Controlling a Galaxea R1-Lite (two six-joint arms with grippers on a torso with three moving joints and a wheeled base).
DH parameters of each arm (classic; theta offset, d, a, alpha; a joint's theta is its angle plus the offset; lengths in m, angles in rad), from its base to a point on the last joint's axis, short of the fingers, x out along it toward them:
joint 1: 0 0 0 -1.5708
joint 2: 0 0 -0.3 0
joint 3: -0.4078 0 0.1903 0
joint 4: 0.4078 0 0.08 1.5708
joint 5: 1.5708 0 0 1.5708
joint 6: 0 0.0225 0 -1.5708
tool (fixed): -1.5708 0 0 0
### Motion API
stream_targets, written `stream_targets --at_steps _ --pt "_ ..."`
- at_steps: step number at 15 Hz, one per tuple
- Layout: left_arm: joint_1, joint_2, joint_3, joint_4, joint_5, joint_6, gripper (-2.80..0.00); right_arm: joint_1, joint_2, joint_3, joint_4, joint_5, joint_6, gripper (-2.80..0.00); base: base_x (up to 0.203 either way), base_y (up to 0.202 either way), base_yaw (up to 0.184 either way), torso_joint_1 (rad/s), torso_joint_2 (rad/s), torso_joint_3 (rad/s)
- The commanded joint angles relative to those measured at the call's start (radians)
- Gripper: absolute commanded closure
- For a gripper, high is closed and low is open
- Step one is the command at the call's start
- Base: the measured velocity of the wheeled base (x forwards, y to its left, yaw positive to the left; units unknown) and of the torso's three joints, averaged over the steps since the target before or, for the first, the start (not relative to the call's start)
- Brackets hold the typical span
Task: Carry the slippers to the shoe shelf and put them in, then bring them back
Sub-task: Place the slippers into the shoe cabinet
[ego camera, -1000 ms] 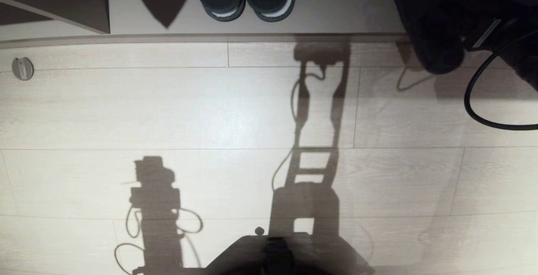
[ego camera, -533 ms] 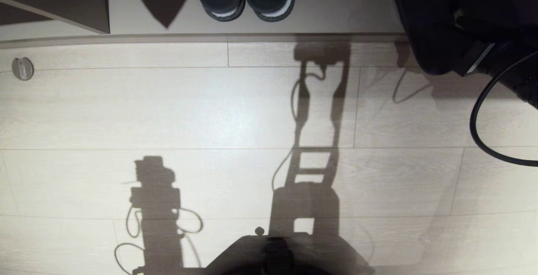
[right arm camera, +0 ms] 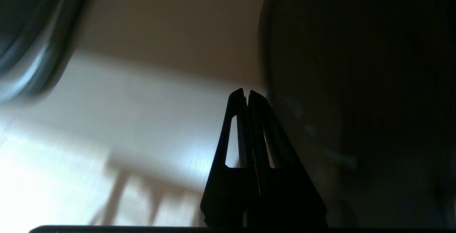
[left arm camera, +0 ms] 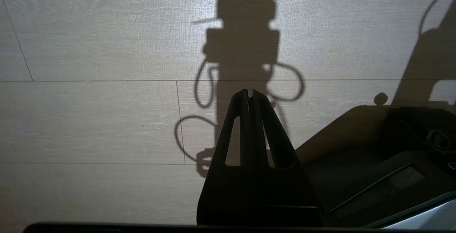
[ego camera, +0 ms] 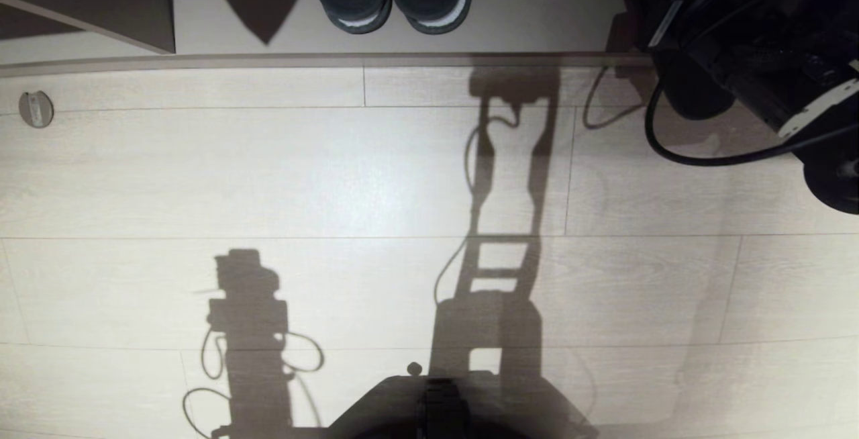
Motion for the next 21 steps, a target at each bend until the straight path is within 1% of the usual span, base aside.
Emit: stream_targets --at_steps 1,2,3,5,7,8,10,14,16,19,21 --pt "0.0 -0.001 0.002 0.0 0.0 0.0 0.0 0.002 0.092 -0.115 -0.002 -0.007 -0.005 0.0 0.0 0.0 0.0 0.0 0.0 0.0" --pt "0.0 -0.001 0.002 0.0 0.0 0.0 0.0 0.0 0.108 -0.161 0.006 -0.014 -0.009 0.0 0.0 0.0 0.0 0.0 0.0 0.0" --pt "0.0 -0.001 0.002 0.0 0.0 0.0 0.0 -0.001 0.114 -0.17 0.011 -0.017 -0.011 0.0 0.0 0.0 0.0 0.0 0.0 0.0" --pt "0.0 -0.001 0.002 0.0 0.0 0.0 0.0 -0.013 0.111 -0.178 0.018 -0.016 -0.012 0.0 0.0 0.0 0.0 0.0 0.0 0.0" --pt "0.0 -0.001 0.002 0.0 0.0 0.0 0.0 -0.057 0.099 -0.189 0.032 -0.014 -0.013 0.0 0.0 0.0 0.0 0.0 0.0 0.0" --pt "0.0 -0.001 0.002 0.0 0.0 0.0 0.0 -0.06 0.099 -0.188 0.032 -0.013 -0.013 0.0 0.0 0.0 0.0 0.0 0.0 0.0" --pt "0.0 -0.001 0.002 0.0 0.0 0.0 0.0 -0.096 0.098 -0.187 0.031 -0.007 -0.013 0.0 0.0 0.0 0.0 0.0 0.0 0.0" --pt "0.0 -0.001 0.002 0.0 0.0 0.0 0.0 -0.11 0.103 -0.199 0.032 -0.005 -0.013 0.0 0.0 0.0 0.0 0.0 0.0 0.0" --pt "0.0 -0.001 0.002 0.0 0.0 0.0 0.0 -0.11 0.107 -0.202 0.03 -0.017 -0.011 0.0 0.0 0.0 0.0 0.0 0.0 0.0" --pt "0.0 -0.001 0.002 0.0 0.0 0.0 0.0 -0.108 0.105 -0.204 0.028 -0.105 -0.007 0.0 0.0 0.0 0.0 0.0 0.0 0.0" --pt "0.0 -0.001 0.002 0.0 0.0 0.0 0.0 -0.103 0.098 -0.201 0.028 -0.105 -0.002 0.0 0.0 0.0 0.0 0.0 0.0 0.0"
